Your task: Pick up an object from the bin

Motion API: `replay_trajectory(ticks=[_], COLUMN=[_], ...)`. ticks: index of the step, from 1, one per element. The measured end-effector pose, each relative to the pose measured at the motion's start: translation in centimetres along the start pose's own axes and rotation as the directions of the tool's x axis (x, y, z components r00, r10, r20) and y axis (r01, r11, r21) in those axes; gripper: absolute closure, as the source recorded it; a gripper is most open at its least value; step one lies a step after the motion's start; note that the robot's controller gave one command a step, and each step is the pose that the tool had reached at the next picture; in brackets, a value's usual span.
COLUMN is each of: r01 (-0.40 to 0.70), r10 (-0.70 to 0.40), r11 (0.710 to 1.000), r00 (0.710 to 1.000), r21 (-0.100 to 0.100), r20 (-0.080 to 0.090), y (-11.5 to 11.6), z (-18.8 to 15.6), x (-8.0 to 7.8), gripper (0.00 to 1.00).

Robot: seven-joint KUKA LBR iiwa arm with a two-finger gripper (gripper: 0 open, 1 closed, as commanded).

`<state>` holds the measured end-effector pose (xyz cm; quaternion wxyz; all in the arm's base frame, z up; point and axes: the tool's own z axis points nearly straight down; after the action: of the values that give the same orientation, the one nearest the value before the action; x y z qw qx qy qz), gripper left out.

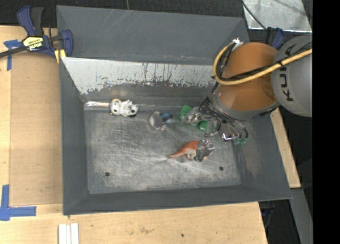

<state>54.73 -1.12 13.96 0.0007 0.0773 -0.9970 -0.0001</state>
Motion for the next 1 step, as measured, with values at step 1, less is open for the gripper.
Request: replay_trajectory(ticks=[1], r01=[0.306], r10=[-0.306], r11=[0.952], r00=[0.952], r21=[0.007], r20=[0.016], y=[-3.5], z=[6.53], x=[1.98], gripper=[1.0])
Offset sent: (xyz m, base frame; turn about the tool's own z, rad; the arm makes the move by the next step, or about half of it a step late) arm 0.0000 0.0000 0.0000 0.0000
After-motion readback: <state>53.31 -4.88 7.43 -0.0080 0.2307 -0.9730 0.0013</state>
